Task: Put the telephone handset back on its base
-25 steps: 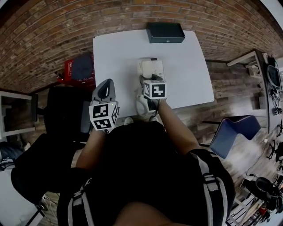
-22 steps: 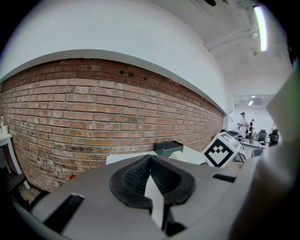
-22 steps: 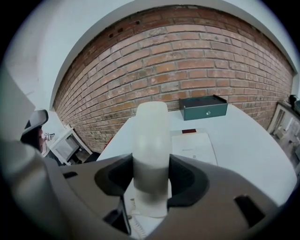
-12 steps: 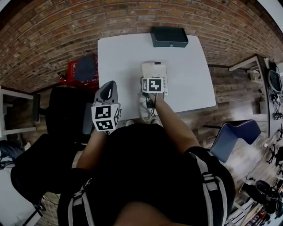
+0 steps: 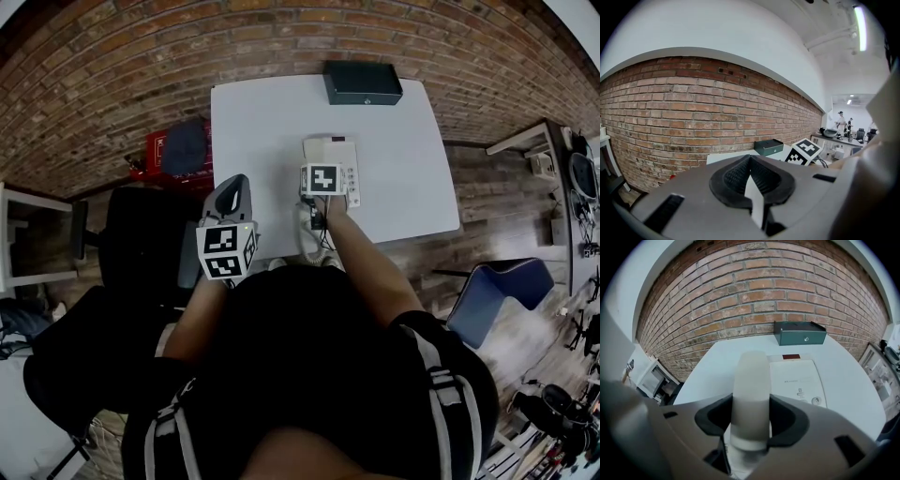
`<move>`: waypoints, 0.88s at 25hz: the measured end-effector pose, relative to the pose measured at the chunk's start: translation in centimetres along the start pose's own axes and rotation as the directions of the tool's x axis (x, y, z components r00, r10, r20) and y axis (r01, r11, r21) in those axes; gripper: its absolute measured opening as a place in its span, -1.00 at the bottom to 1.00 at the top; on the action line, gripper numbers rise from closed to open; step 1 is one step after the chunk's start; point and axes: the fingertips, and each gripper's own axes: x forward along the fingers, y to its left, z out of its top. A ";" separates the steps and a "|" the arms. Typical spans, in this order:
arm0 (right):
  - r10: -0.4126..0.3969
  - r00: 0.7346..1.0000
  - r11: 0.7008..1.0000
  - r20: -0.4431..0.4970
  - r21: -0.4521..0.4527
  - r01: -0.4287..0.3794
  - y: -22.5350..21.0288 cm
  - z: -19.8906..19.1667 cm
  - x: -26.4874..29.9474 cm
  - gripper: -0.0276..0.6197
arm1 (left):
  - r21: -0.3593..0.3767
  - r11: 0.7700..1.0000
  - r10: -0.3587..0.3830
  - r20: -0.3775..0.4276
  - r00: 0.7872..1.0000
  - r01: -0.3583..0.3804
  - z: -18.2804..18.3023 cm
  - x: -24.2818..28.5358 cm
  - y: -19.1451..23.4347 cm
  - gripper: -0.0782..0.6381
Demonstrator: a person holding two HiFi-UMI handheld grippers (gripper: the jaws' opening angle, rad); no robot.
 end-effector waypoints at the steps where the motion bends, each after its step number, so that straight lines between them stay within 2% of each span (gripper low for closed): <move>1: -0.010 1.000 1.000 -0.009 -0.013 0.010 0.1 -0.1 0.2 -0.30 | -0.002 1.000 -0.001 -0.002 1.000 0.001 -0.1 0.0 0.1 -0.78; 5: -0.050 0.998 0.995 -0.030 -0.088 0.047 0.9 -0.8 0.5 -0.28 | 0.000 1.000 -0.009 -0.010 1.000 0.009 -0.3 0.1 0.0 -0.78; 9: -0.062 0.998 0.990 0.026 -0.128 0.065 0.9 -0.8 0.4 -0.18 | 0.003 1.000 -0.014 -0.012 1.000 0.015 -0.4 0.3 -0.1 -0.78; 12: -0.036 0.994 0.991 0.106 -0.127 0.049 0.5 -0.4 -0.4 -0.16 | 0.007 1.000 -0.019 -0.012 1.000 0.019 -0.4 0.4 -0.2 -0.78; 16: 0.026 0.969 0.997 0.245 -0.081 -0.007 0.5 1.4 -2.9 -0.16 | 0.009 1.000 -0.028 -0.007 1.000 0.028 -0.3 0.7 -0.4 -0.78; 17: 0.046 0.958 0.998 0.283 -0.061 -0.030 0.6 1.9 -3.9 -0.17 | 0.005 0.999 -0.033 -0.005 0.999 0.033 -0.2 0.8 -0.5 -0.78; 18: 0.061 0.941 0.998 0.333 -0.051 -0.047 0.6 2.4 -5.0 -0.38 | -0.001 0.999 -0.039 -0.002 0.999 0.039 -0.1 0.9 -0.6 -0.78; 19: 0.069 0.916 0.997 0.395 -0.056 -0.051 0.7 3.1 -6.5 -0.81 | -0.009 0.999 -0.045 0.001 0.999 0.045 0.1 1.1 -0.7 -0.78; 22: 0.068 0.822 0.995 0.565 -0.097 -0.015 0.6 5.0 -11.6 -0.92 | -0.018 0.998 -0.059 0.018 0.998 0.059 0.8 1.3 -1.3 -0.78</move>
